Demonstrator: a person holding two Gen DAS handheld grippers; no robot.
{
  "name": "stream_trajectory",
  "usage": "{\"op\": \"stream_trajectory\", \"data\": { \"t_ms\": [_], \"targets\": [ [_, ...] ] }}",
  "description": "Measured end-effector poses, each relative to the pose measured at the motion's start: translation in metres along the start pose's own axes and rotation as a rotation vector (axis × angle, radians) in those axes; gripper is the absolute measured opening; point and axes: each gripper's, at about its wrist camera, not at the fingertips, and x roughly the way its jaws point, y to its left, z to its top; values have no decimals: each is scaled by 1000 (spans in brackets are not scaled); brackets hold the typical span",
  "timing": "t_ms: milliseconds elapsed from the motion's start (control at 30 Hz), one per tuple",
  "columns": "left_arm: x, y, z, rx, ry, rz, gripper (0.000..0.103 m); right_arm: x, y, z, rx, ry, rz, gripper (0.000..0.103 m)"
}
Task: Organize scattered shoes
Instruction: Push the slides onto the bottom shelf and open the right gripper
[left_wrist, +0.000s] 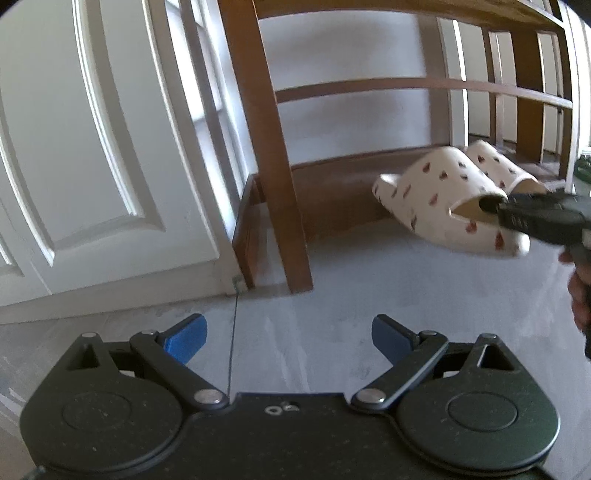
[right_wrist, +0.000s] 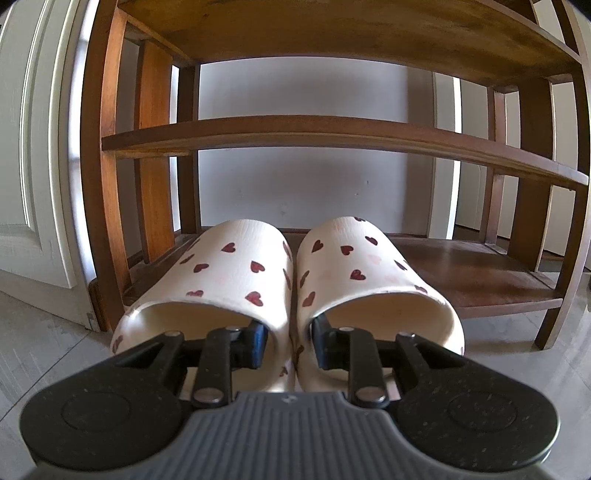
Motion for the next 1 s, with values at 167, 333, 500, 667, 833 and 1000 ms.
{"op": "stream_trajectory", "data": {
  "t_ms": [167, 333, 500, 667, 833, 1000],
  "targets": [
    [23, -8, 17, -31, -38, 26, 97, 2, 1, 2, 5, 9, -2, 29],
    [43, -13, 21, -44, -36, 53, 97, 4, -1, 3, 12, 20, -1, 29],
    [59, -18, 23, -46, -39, 78, 97, 7, -2, 2, 12, 30, -4, 29],
    [78, -25, 26, -25, -39, 103, 97, 8, -3, 1, 5, 38, -3, 29],
    [85, -31, 27, -9, -34, 105, 97, 12, -5, 2, 12, 44, -9, 29],
    [88, -34, 28, 11, -38, 97, 97, 16, -7, 4, 13, 40, -18, 29]
  ]
}}
